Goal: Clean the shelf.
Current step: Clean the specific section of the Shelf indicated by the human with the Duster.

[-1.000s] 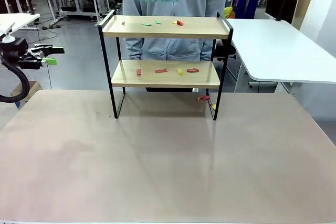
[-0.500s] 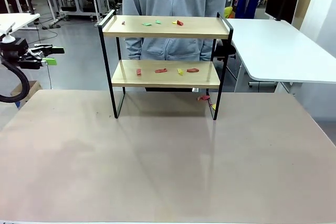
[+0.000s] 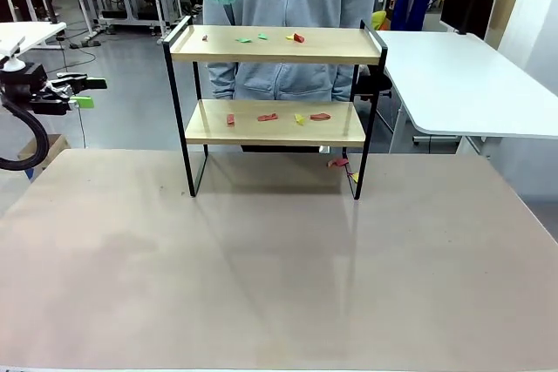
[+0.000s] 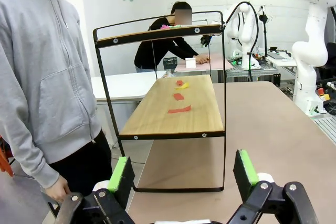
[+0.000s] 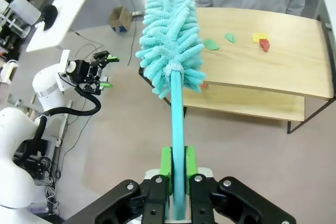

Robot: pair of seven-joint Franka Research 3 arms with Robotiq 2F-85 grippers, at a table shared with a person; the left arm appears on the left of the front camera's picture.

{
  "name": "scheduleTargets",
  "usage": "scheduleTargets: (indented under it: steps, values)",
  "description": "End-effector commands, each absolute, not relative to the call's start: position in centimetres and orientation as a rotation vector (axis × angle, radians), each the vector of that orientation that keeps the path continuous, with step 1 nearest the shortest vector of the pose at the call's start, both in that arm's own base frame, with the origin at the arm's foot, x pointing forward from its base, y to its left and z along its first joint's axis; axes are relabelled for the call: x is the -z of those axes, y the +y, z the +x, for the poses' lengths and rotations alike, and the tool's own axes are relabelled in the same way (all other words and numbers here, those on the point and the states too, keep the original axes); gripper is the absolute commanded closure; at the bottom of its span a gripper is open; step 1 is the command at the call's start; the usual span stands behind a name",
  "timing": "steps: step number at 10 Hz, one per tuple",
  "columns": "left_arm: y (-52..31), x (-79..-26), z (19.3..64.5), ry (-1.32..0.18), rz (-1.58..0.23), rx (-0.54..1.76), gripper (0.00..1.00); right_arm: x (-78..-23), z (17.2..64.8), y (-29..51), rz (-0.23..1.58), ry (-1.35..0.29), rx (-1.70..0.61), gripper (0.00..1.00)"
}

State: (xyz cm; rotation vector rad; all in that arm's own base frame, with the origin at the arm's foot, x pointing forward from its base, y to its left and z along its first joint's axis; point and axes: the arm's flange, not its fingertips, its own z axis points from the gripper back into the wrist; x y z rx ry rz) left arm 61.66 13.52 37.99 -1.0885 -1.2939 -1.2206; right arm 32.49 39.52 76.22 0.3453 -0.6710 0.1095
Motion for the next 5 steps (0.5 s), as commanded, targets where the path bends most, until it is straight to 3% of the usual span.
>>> scheduleTargets:
  steps: [1, 5]
  values:
    - [13.5, -38.2, 61.4, -1.299, -1.083, 1.232, 0.0, -76.0, 32.9, 39.5, 0.337, -0.673, -0.103, 0.87]
    - [13.5, -38.2, 61.4, -1.299, -1.083, 1.232, 0.0, -75.1, 34.5, 46.5, 0.266, -0.747, 0.081, 0.87]
